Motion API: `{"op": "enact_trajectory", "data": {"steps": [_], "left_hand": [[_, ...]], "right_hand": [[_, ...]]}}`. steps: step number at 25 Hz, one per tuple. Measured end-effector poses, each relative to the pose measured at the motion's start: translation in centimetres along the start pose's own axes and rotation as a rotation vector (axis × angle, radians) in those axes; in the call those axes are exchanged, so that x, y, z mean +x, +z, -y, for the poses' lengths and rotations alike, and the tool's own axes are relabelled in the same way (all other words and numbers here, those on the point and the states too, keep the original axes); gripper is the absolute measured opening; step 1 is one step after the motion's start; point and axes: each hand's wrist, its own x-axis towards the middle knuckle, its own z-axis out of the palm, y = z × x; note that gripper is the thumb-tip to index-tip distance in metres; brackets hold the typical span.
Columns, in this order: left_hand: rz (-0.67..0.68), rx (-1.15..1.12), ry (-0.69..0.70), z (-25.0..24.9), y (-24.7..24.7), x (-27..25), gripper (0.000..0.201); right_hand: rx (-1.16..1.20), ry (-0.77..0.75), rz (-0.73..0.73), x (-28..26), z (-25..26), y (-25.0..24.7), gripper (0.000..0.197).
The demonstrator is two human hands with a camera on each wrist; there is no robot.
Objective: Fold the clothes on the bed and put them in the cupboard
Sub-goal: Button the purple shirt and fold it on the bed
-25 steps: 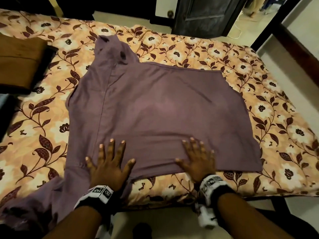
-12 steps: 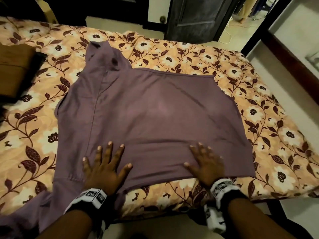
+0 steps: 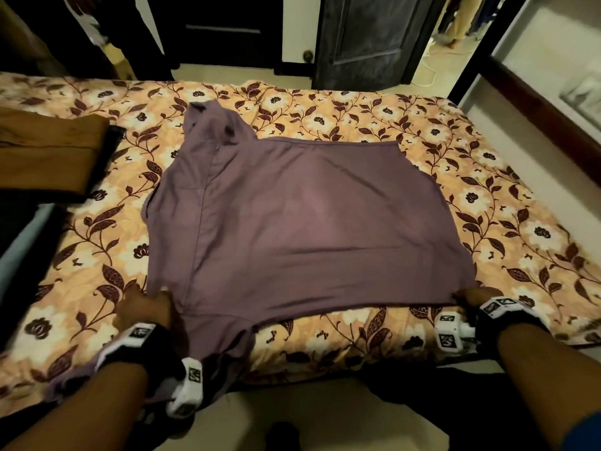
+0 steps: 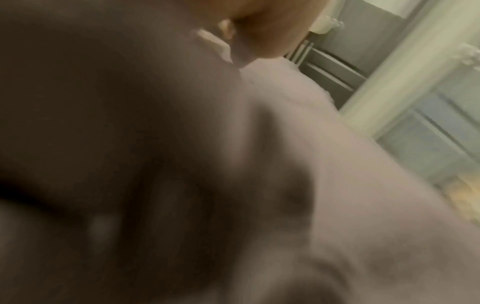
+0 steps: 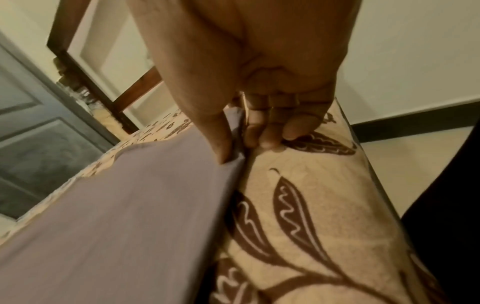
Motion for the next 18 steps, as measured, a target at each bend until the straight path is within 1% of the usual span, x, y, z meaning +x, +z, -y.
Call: {"op": "enact_trajectory", "data": {"steps": [2, 3, 4, 5, 7, 8, 9, 10, 11, 12, 13, 14, 15, 16, 17, 18], "left_hand": [[0.171, -0.063, -0.023, -0.5, -1.5, 1.4, 0.040], [0.220, -0.105, -0.029, -0.8, -2.2, 1.6, 0.037], [0.237, -0.125, -0.031, -0.8, -2.9, 1.4, 0.035], [0.225, -0.112, -0.020, -0.6, -3.5, 1.0, 0.034], [0.170, -0.037, 0.004, 0.8, -4.4, -0.2, 0.038], [0.145, 0.003, -0.003, 1.6, -4.7, -1.0, 0.039], [0.131, 0.044, -0.021, 2.2, -5.0, -2.0, 0.039], [0.130, 0.090, -0.037, 2.8, -5.2, -3.0, 0.039], [0.101, 0.133, -0.037, 2.9, -5.3, -4.0, 0.042], [0.041, 0.165, -0.002, 2.4, -5.3, -4.3, 0.048], [-0.040, 0.189, 0.074, 1.3, -5.1, -4.4, 0.054], [-0.112, 0.205, 0.202, -0.2, -4.7, -4.3, 0.058], [-0.141, 0.216, 0.359, -2.2, -4.1, -3.9, 0.059], [-0.124, 0.240, 0.499, -4.3, -3.3, -3.4, 0.059], [-0.082, 0.262, 0.618, -6.6, -2.3, -2.8, 0.058], [-0.040, 0.274, 0.703, -8.9, -0.6, -1.8, 0.058]], "right_hand": [[0.059, 0.003, 0.024, -0.4, 0.2, -0.7, 0.045], [0.040, 0.015, 0.011, -0.7, 0.3, -1.1, 0.043], [0.043, 0.021, -0.026, -0.7, 0.2, -1.7, 0.041], [-0.024, 0.018, -0.054, -0.7, 0.0, -2.1, 0.039], [0.021, -0.003, -0.109, -0.1, -0.9, -3.1, 0.044], [0.138, 0.023, -0.104, 0.6, -1.0, -3.2, 0.054], [0.123, 0.022, -0.078, 1.1, -1.2, -3.1, 0.063], [0.086, 0.018, -0.061, -0.1, -1.1, -2.9, 0.055], [0.033, 0.001, -0.088, -0.6, -0.9, -3.0, 0.043], [-0.047, -0.012, -0.108, -0.8, -0.7, -3.3, 0.036], [-0.079, -0.059, -0.134, -1.3, -0.5, -3.1, 0.033], [-0.075, -0.086, -0.166, -1.3, -0.3, -3.0, 0.040], [-0.067, -0.084, -0.224, -0.6, 0.5, -2.8, 0.050], [-0.091, -0.109, -0.247, 0.0, 1.4, -2.6, 0.055], [-0.100, -0.143, -0.241, 0.0, 2.7, -2.3, 0.054], [-0.113, -0.189, -0.236, 1.1, 3.9, -1.9, 0.054]]}}
